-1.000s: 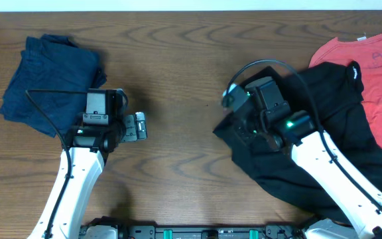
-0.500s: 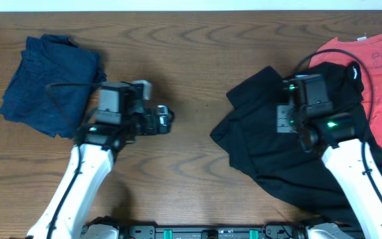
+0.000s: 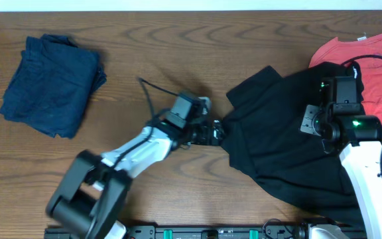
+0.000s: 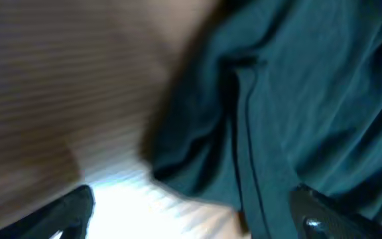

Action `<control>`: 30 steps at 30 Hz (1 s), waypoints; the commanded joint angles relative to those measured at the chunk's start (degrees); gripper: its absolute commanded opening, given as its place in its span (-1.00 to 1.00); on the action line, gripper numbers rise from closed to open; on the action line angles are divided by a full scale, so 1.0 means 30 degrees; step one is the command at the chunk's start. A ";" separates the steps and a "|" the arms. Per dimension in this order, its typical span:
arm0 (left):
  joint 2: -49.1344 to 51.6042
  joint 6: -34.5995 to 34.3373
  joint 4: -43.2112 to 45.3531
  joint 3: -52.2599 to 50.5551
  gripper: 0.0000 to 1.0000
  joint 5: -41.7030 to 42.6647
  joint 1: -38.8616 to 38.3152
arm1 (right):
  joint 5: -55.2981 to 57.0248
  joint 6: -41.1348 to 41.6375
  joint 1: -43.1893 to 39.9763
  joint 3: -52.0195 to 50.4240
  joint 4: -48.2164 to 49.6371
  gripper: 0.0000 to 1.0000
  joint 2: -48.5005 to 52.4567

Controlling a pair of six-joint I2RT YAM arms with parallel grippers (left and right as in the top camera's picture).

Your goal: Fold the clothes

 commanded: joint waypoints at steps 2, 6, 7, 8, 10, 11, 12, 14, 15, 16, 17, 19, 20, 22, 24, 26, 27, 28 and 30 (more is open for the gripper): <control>0.1370 -0.1013 0.1355 0.0270 0.51 -0.0044 -0.1086 | 0.0204 0.0277 -0.0168 0.0102 -0.0044 0.05 -0.0379; 0.1851 -0.1064 0.2266 0.0270 0.08 -0.0109 -0.1537 | 0.0197 0.0270 -0.0168 0.0102 -0.0270 0.04 -0.0379; 0.1851 -0.1064 0.2375 0.0270 -0.07 -0.0109 -0.1545 | 0.0204 0.0270 -0.0168 0.0102 -0.0270 0.04 -0.0379; 0.1851 -0.1071 0.2543 0.0270 -0.18 -0.0102 -0.1545 | 0.0204 0.0270 -0.0168 0.0102 -0.0270 0.04 -0.0379; 0.1851 -0.1064 0.2790 0.0270 -0.47 -0.0109 -0.1530 | 0.0204 0.0270 -0.0168 0.0102 -0.0270 0.03 -0.0379; 0.1851 -0.1064 0.2914 0.0270 -0.63 -0.0109 -0.1523 | 0.0204 0.0270 -0.0168 0.0102 -0.0277 0.03 -0.0379; 0.1851 -0.1064 0.3009 0.0277 -0.88 -0.0109 -0.1523 | 0.0204 0.0270 -0.0168 0.0102 -0.0321 0.03 -0.0379; 0.1821 -0.1056 0.3060 0.0277 -0.89 -0.0124 -0.1508 | 0.0204 0.0270 -0.0168 0.0102 -0.0379 0.02 -0.0379; 0.1763 -0.1049 0.3016 0.0277 -0.88 -0.0124 -0.1413 | 0.0204 0.0270 -0.0168 0.0102 -0.0393 0.01 -0.0379; 0.1661 -0.1042 0.2841 0.0277 -0.88 -0.0138 -0.1253 | 0.0211 0.0270 -0.0168 0.0102 -0.0408 0.01 -0.0379; 0.1457 -0.1049 0.2441 0.0277 -0.88 -0.0379 -0.0947 | 0.0219 0.0255 -0.0175 0.0102 -0.0415 0.02 -0.0379; 0.0787 -0.1049 0.1224 0.0277 -0.90 -0.1333 -0.0109 | 0.0211 0.0175 -0.0248 0.0102 -0.0495 0.01 -0.0379; 0.0364 -0.1049 0.0597 0.0277 -0.88 -0.1836 0.0423 | 0.0211 0.0182 -0.0277 0.0102 -0.0583 0.01 -0.0379; -0.0852 -0.0882 -0.0641 0.0277 -0.88 -0.2499 0.1923 | 0.0211 0.0087 -0.0277 0.0102 -0.0765 0.01 -0.0372; -0.2361 -0.0430 -0.1501 0.0277 -0.88 -0.2514 0.3825 | 0.0211 -0.0102 -0.0277 0.0102 -0.0787 0.01 -0.0372; -0.4073 -0.0204 -0.2353 0.0277 -0.88 -0.2514 0.5982 | 0.0204 -0.0102 -0.0277 0.0102 -0.0772 0.01 -0.0364; -0.5034 -0.0168 -0.2936 0.0277 -0.88 -0.2514 0.7191 | 0.0204 -0.0102 -0.0277 0.0102 -0.0765 0.02 -0.0364; -0.5989 -0.0182 -0.3657 0.0277 -0.88 -0.2521 0.8444 | 0.0211 -0.0102 -0.0277 0.0102 -0.0772 0.02 -0.0364; -0.7497 -0.0204 -0.5362 0.0277 -0.88 -0.2543 1.0499 | 0.0211 -0.0102 -0.0277 0.0102 -0.0772 0.03 -0.0357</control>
